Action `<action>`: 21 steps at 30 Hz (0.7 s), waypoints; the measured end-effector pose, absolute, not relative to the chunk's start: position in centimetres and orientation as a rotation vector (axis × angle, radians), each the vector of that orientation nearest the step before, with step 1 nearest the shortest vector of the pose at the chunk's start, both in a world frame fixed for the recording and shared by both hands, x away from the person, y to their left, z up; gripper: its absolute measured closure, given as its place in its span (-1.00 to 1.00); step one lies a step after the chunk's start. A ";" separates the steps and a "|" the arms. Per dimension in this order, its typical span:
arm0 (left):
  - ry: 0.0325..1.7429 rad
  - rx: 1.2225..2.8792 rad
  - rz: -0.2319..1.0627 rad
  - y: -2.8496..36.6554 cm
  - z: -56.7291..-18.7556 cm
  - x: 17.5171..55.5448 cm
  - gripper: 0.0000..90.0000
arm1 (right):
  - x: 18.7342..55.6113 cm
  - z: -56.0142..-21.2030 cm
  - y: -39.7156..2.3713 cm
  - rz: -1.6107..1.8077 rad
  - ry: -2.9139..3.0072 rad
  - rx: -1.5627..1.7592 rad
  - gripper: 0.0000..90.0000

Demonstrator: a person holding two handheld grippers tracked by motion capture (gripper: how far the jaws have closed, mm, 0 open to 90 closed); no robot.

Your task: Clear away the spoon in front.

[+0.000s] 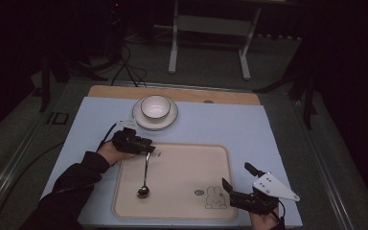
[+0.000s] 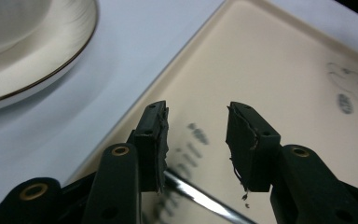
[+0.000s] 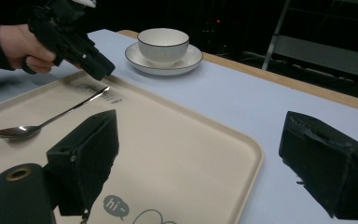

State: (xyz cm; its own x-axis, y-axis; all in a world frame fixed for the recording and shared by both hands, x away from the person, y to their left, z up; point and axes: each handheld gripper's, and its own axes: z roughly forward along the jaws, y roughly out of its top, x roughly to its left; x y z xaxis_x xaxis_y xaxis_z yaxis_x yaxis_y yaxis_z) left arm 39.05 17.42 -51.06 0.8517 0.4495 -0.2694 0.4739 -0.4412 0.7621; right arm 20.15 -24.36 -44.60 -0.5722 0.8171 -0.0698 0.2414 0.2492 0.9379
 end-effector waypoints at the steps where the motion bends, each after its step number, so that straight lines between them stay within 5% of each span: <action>1: 0.668 2.092 -0.031 17.4 -50.7 38.9 0.30 | 20.2 -44.6 -24.4 1.323 1.960 0.961 -0.74; 3: 0.662 2.086 -0.026 17.5 -50.0 38.5 0.28 | 20.1 -44.6 -24.4 1.324 1.960 0.961 -0.74; 17: 0.639 1.999 -0.032 18.2 -46.3 35.8 -0.99 | 20.2 -44.6 -24.4 1.326 1.958 0.966 -0.73; 21: 0.655 1.988 0.035 18.5 -45.9 34.7 -1.00 | 20.2 -44.6 -24.4 1.326 1.956 0.967 -0.74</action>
